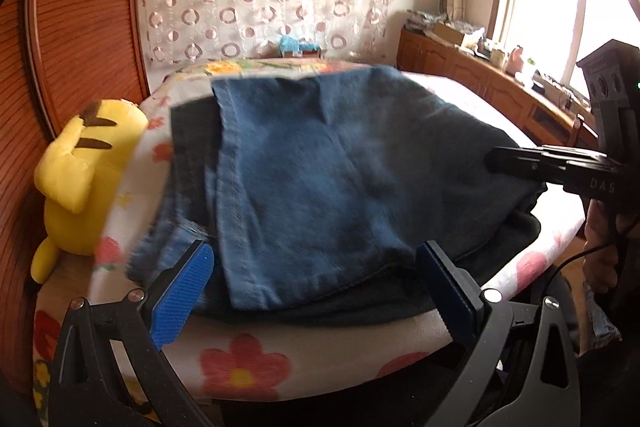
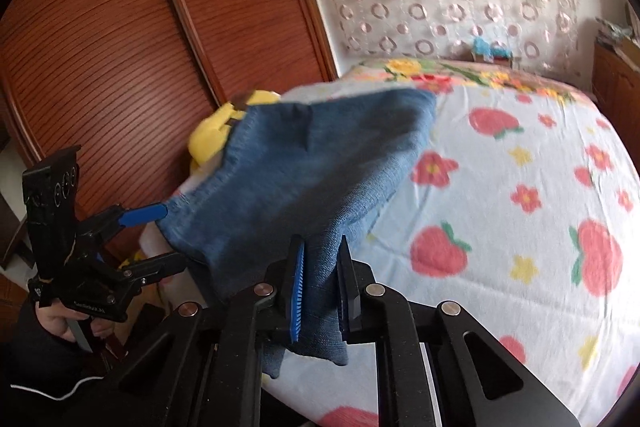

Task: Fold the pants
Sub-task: 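Grasp the jeans stack edge with the right gripper and lift it, then fold the lifted jeans half over the stack with the right gripper, then grasp the folded jeans with the left gripper and lift the stack, then carry the jeans toward the yellow plush toy and release with the left gripper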

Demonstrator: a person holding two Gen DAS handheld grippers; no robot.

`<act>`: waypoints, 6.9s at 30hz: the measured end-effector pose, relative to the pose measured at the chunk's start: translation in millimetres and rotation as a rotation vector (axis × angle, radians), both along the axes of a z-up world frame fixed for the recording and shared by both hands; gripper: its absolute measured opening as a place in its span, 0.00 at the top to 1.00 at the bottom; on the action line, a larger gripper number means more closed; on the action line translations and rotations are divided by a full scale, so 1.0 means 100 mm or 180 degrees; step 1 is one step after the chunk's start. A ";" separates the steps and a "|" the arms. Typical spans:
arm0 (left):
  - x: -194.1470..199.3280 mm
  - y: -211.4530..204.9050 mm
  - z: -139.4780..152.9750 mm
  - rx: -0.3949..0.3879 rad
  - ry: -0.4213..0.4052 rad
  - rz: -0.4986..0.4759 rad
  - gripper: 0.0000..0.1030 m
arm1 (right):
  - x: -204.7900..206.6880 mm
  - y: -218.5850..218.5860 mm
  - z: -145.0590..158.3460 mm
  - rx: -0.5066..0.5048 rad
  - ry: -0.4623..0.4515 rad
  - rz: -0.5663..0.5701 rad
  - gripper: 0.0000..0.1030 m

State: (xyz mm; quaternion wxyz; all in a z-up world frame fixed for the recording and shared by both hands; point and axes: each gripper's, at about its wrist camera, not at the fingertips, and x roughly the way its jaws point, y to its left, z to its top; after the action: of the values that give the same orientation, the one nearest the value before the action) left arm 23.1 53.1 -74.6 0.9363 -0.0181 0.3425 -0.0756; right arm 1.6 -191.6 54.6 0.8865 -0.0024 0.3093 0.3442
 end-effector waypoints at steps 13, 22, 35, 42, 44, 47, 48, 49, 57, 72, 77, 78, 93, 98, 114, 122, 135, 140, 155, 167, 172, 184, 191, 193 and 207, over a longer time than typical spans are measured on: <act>-0.10 0.44 0.44 0.0030 -0.0292 0.0314 0.02 | 0.12 0.52 0.26 0.0049 -0.0276 0.0400 0.89; -0.26 0.90 0.56 0.0065 -0.0443 0.0702 0.02 | 0.46 1.08 0.26 0.0107 -0.0254 0.0697 0.91; -0.50 1.39 0.64 0.0077 -0.0569 0.1097 0.02 | 0.75 2.01 -0.23 -0.0153 0.0187 0.1229 0.91; -0.49 1.42 0.61 0.0058 -0.0553 0.1121 0.02 | 1.00 2.25 -0.57 -0.0152 0.0463 0.1301 0.92; -0.48 1.40 0.59 0.0053 -0.0536 0.1099 0.01 | 1.04 2.24 -0.55 -0.0151 0.0458 0.1262 0.92; -0.43 1.35 0.56 0.0034 -0.0511 0.1044 0.01 | 1.07 2.20 -0.45 -0.0204 0.0384 0.1187 0.81; -0.41 1.32 0.55 0.0018 -0.0502 0.1018 0.01 | 1.08 2.17 -0.41 -0.0225 0.0338 0.1153 0.75; -0.39 1.29 0.54 0.0007 -0.0488 0.0991 0.01 | 1.07 2.14 -0.36 -0.0229 0.0298 0.1137 0.71; -0.14 0.93 0.41 -0.0032 -0.0364 0.0679 0.02 | 1.19 1.74 -0.06 -0.0228 -0.0068 0.0823 0.49; 0.14 0.82 -0.02 -0.0196 0.0093 0.0421 0.43 | 1.88 1.98 -0.28 -0.0424 -0.0040 0.0308 0.40; 0.13 0.85 -0.24 -0.0236 0.0260 0.0434 0.55 | 2.27 2.18 -0.41 -0.0344 0.0180 0.0250 0.39; 0.12 0.86 -0.27 -0.0266 0.0273 0.0447 0.54 | 2.40 2.22 -0.44 -0.0324 0.0236 0.0250 0.39; 0.05 0.96 -0.41 -0.0720 0.0228 0.0578 0.42 | 3.20 2.55 -0.93 -0.0052 0.0787 0.0475 0.31; 0.00 0.92 -0.38 -0.0806 0.0185 0.0496 0.68 | 3.11 2.61 -0.89 -0.0111 0.0608 0.0613 0.65; 0.21 1.06 0.29 -0.0480 -0.0249 0.0523 0.75 | 3.17 2.70 -0.20 0.0024 -0.0333 0.0869 0.78; 0.89 1.24 0.35 -0.0296 -0.0228 0.0463 0.75 | 3.79 2.97 -0.24 -0.0033 -0.0381 0.0726 0.78; 1.76 1.46 0.29 -0.0156 -0.0126 0.0460 0.75 | 4.66 3.37 -0.38 -0.0023 -0.0245 0.0613 0.78; 1.91 1.51 0.01 -0.0031 0.0137 0.0573 0.75 | 5.00 3.64 -0.68 -0.0270 -0.0026 0.0634 0.69; 1.94 1.59 -0.14 -0.0141 0.0258 0.0604 0.72 | 5.05 3.60 -0.93 -0.0539 -0.0048 0.0279 0.68; 1.79 1.57 0.07 0.0014 0.0097 0.0785 0.59 | 4.41 3.32 -0.68 -0.0452 -0.0189 0.0235 0.68; 1.67 1.50 0.24 0.0114 -0.0017 0.0818 0.56 | 3.97 2.97 -0.54 -0.0387 -0.0294 0.0276 0.68; 1.42 1.11 0.59 0.0214 -0.0282 0.0671 0.29 | 2.96 2.21 -0.36 -0.0257 -0.0413 0.0288 0.68; 1.31 0.85 0.69 0.0159 -0.0307 0.0523 0.09 | 2.51 1.84 -0.26 -0.0251 -0.0510 0.0204 0.68; 1.26 0.78 0.72 0.0146 -0.0360 0.0508 0.00 | 2.43 1.79 -0.24 -0.0242 -0.0521 0.0182 0.68; 1.01 0.49 0.95 0.0129 -0.0518 0.0450 0.00 | 1.94 1.46 -0.14 -0.0185 -0.0615 -0.0007 0.68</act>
State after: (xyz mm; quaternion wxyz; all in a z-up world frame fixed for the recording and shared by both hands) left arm 124.1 102.3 20.9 0.9642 -0.0171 0.2646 -0.0036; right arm 195.8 -45.3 40.7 0.9121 -0.0609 0.2321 0.3323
